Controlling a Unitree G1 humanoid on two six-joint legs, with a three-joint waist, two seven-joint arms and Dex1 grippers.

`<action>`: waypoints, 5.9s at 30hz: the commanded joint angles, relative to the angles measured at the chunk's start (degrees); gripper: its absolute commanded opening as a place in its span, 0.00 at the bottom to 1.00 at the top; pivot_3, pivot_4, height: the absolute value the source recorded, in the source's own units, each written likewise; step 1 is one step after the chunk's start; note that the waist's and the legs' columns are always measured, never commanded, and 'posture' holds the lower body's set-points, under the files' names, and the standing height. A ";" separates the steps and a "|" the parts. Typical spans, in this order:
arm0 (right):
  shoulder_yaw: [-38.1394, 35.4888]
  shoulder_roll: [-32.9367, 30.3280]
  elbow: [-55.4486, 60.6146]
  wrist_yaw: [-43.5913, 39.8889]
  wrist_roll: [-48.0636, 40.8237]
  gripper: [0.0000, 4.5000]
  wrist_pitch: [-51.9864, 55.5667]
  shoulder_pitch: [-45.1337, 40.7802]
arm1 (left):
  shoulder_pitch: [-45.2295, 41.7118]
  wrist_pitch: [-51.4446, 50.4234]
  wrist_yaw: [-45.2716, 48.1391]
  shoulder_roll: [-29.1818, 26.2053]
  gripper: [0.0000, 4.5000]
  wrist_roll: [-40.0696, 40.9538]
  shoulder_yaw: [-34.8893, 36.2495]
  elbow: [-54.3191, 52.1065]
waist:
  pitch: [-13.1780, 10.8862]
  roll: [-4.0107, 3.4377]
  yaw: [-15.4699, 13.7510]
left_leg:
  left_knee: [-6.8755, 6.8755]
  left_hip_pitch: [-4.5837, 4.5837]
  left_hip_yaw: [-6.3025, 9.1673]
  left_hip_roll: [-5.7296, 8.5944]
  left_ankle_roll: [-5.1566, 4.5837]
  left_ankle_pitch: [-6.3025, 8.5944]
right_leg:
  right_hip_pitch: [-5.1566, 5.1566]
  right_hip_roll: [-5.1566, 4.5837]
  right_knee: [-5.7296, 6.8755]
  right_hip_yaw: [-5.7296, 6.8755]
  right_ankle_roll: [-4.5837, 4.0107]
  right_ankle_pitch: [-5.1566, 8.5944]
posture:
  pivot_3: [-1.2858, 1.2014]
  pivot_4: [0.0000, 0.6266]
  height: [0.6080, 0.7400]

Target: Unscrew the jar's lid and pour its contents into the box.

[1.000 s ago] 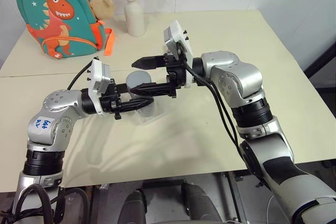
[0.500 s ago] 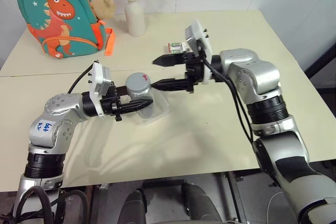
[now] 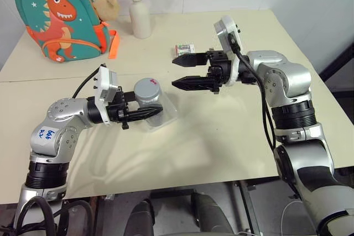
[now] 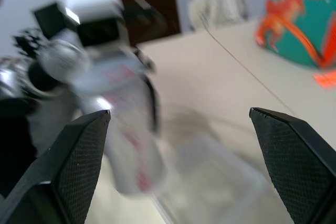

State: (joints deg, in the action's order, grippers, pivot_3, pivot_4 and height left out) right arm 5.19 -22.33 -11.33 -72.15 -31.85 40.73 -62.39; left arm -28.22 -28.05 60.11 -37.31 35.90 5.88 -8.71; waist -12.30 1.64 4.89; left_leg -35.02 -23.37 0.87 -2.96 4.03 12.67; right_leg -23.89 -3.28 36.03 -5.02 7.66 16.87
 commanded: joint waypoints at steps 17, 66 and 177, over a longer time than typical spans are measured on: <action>5.29 8.32 4.59 9.51 3.15 0.99 -0.93 -0.88 | -0.33 -0.59 0.48 0.21 0.44 0.92 0.03 -1.74 | 0.00 0.01 -0.28 | -0.03 -0.02 0.02 0.01 0.01 0.00 | 0.01 -0.01 -0.02 0.00 0.02 -0.01 | 0.52 0.24 1.00; 5.08 9.94 1.57 9.09 5.21 0.99 -4.73 -0.22 | 0.49 -0.30 0.72 -0.36 0.44 0.76 0.47 -2.09 | 0.01 0.01 -0.22 | -0.03 -0.01 0.01 0.01 0.00 0.00 | 0.01 0.01 0.01 -0.02 0.02 -0.01 | 0.52 0.24 1.00; 3.97 8.12 -0.41 0.61 1.24 0.58 -0.16 -1.98 | -0.27 -0.09 0.21 0.37 0.44 0.35 0.20 -1.31 | 0.00 0.01 -0.25 | -0.03 -0.02 0.01 0.01 0.00 0.00 | 0.00 0.01 0.01 -0.02 0.02 -0.02 | 0.52 0.24 1.00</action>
State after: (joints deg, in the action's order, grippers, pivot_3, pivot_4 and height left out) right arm 10.96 -14.74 -13.72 -71.71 -29.13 41.24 -63.79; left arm -28.02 -28.69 60.14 -36.84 35.53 5.46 -8.23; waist -12.30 1.65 4.64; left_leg -35.06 -23.39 0.87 -2.95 4.03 12.67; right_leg -23.89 -3.26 36.05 -5.04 7.69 16.86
